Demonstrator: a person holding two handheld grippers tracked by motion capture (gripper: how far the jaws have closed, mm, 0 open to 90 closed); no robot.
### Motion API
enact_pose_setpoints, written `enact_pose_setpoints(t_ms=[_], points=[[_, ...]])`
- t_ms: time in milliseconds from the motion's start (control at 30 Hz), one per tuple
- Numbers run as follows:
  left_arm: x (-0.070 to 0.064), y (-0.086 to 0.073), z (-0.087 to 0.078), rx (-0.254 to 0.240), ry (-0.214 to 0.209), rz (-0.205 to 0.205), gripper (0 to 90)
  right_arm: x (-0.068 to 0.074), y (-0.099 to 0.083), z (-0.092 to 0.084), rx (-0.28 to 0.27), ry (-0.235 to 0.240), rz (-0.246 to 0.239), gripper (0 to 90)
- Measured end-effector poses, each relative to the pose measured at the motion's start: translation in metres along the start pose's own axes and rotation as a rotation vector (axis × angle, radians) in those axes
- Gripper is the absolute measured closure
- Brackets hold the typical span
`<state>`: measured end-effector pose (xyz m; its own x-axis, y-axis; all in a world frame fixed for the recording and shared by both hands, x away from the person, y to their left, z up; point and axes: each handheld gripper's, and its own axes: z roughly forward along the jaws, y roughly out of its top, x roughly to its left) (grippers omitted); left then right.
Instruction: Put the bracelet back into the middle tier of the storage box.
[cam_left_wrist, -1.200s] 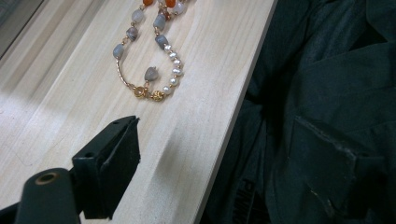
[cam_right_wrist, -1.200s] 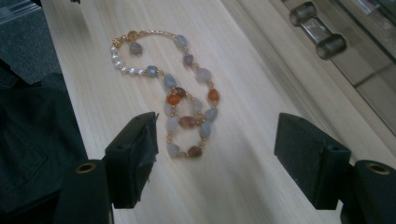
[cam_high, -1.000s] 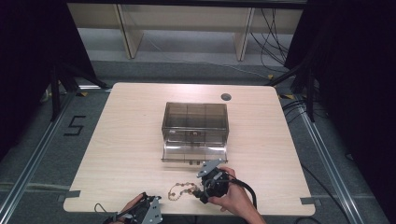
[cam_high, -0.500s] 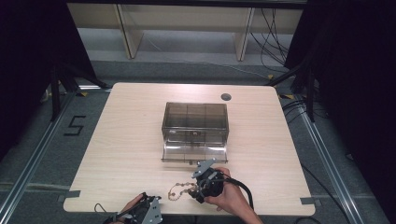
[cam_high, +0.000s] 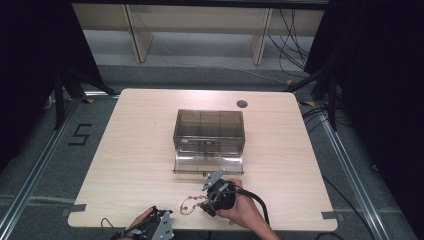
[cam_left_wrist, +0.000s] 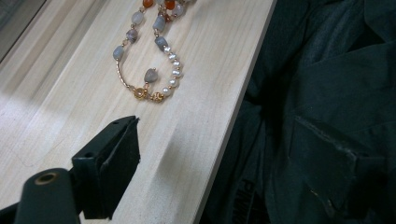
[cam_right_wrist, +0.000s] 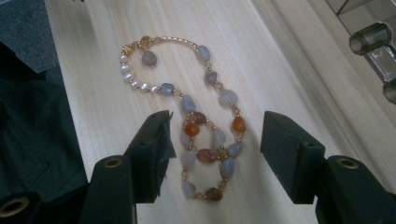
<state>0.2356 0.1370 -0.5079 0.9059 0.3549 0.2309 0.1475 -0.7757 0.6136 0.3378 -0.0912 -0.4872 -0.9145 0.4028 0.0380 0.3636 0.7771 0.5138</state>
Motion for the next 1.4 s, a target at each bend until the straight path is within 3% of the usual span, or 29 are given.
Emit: enact_pose_setpoints(t_ms=[200,267,333,467,533,600,633,667,833,967,1000,1033,1067,1233,1267,1300,1333,1400], points=[[0.0,0.0,0.0,0.0,0.001,0.001,16.0,0.002,0.002,0.005,0.02,-0.008,-0.013,45.8],[0.001,0.0,0.0,0.012,-0.026,0.003,16.0,0.001,0.003,0.006,0.024,-0.007,-0.015,47.7],[-0.001,0.0,0.001,-0.009,-0.007,-0.012,16.0,0.001,0.003,0.008,0.036,-0.01,-0.021,49.5],[0.0,0.0,0.001,0.002,-0.001,0.001,16.0,0.003,0.004,0.009,0.044,-0.023,-0.029,53.6],[-0.001,0.0,0.001,-0.008,-0.005,-0.012,16.0,0.003,0.004,0.009,0.038,-0.02,-0.028,58.5],[0.0,0.0,0.0,0.006,-0.005,0.005,16.0,0.004,0.004,0.009,0.036,-0.016,-0.033,66.8],[0.0,0.0,0.0,0.006,-0.005,0.005,16.0,0.004,0.004,0.009,0.036,-0.016,-0.033,66.8],[0.0,0.0,-0.001,0.011,-0.016,0.004,16.0,0.004,0.004,0.008,0.036,-0.007,-0.038,73.9],[-0.001,0.0,0.001,-0.004,-0.003,-0.001,16.0,0.005,0.005,0.008,0.046,0.0,-0.06,79.5],[0.0,0.0,0.0,0.0,-0.002,-0.001,16.0,0.007,0.007,0.008,0.055,0.006,-0.088,80.3],[0.002,0.0,-0.001,0.014,-0.03,0.0,16.0,0.008,0.007,0.006,0.059,0.006,-0.072,80.8],[0.001,0.0,0.001,0.001,0.006,-0.002,16.0,0.008,0.007,0.005,0.053,0.012,-0.089,81.6],[0.002,0.0,0.0,-0.001,-0.008,-0.009,16.0,0.008,0.008,0.003,0.059,0.015,-0.081,83.3],[0.001,-0.001,0.0,0.0,0.004,-0.006,16.0,0.008,0.011,-0.007,0.057,-0.002,-0.097,83.3],[0.001,-0.001,0.0,-0.001,0.006,-0.005,16.0,0.006,0.012,-0.009,0.048,0.005,-0.119,83.4],[0.001,-0.001,0.0,-0.006,0.003,-0.012,16.0,0.006,0.013,-0.012,0.055,-0.003,-0.097,83.4],[0.001,-0.001,-0.001,0.009,-0.011,-0.007,16.0,0.005,0.014,-0.013,0.054,-0.003,-0.112,83.4],[0.001,-0.001,0.0,0.001,0.005,-0.004,16.0,0.005,0.015,-0.019,0.053,-0.004,-0.099,83.4]])
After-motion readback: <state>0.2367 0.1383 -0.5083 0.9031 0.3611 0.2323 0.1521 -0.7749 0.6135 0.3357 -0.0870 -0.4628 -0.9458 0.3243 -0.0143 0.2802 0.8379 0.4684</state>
